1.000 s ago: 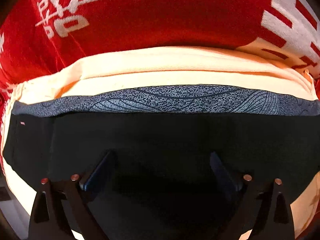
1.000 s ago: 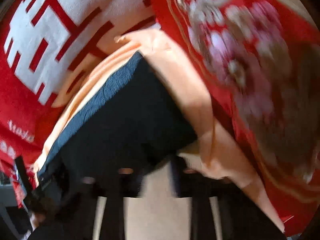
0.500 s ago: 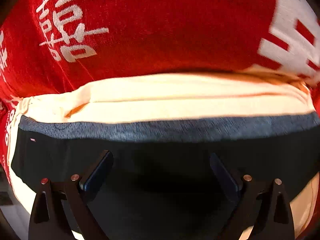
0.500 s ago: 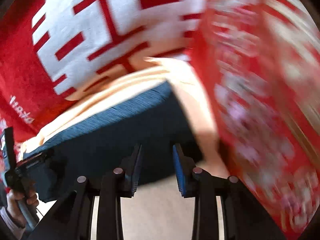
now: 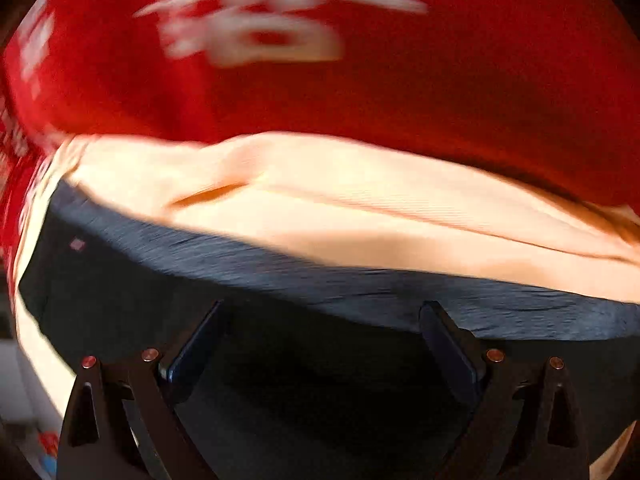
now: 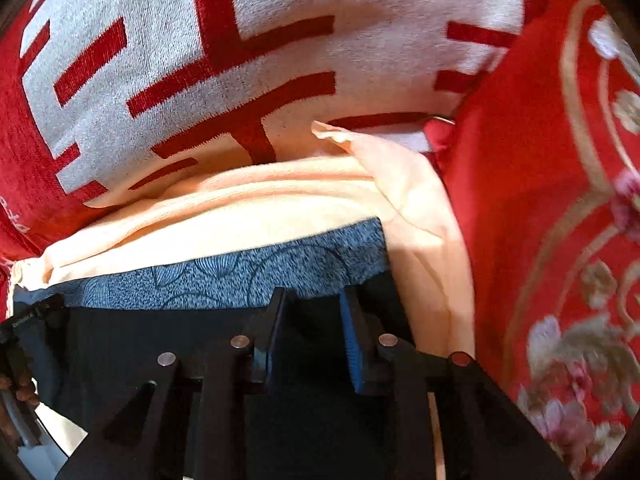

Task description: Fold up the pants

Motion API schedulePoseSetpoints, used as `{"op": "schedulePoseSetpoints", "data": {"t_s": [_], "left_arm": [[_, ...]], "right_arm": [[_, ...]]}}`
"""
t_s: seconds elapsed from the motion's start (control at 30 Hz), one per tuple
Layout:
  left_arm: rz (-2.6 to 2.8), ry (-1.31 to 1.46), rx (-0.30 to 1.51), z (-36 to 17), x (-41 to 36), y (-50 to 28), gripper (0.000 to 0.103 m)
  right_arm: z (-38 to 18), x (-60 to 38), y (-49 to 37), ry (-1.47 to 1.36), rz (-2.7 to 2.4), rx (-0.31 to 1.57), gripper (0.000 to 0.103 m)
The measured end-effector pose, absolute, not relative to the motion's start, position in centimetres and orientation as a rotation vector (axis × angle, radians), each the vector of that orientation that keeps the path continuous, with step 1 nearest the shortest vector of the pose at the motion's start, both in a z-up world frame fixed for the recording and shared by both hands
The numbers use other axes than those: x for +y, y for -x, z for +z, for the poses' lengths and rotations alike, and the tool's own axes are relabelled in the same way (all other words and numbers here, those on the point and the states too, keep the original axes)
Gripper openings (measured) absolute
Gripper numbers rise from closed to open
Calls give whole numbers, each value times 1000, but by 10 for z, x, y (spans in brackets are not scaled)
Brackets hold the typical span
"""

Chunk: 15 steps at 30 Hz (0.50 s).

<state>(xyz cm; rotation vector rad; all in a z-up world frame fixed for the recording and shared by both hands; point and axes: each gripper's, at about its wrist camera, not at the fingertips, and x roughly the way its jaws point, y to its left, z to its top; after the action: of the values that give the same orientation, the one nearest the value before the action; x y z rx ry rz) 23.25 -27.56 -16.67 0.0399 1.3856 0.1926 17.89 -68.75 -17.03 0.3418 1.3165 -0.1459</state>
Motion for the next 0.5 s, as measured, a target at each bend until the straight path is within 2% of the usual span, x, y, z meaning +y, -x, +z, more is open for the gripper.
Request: {"op": "schedulePoseSetpoints", "data": {"t_s": [0.13,0.3,0.5], "left_arm": [[241,-167,1392,-145,-248,-206,98],[242,-161,1430,-129,-226,-163,98],[165,-171,1451,-133,-212,-134,98]], "right_arm": [[-150,-678,-152,-395,-156,1337,51],[-128,-654,-106,-427,-107,1353,52],[-121,-588,-75,-468,-33,1416,52]]}}
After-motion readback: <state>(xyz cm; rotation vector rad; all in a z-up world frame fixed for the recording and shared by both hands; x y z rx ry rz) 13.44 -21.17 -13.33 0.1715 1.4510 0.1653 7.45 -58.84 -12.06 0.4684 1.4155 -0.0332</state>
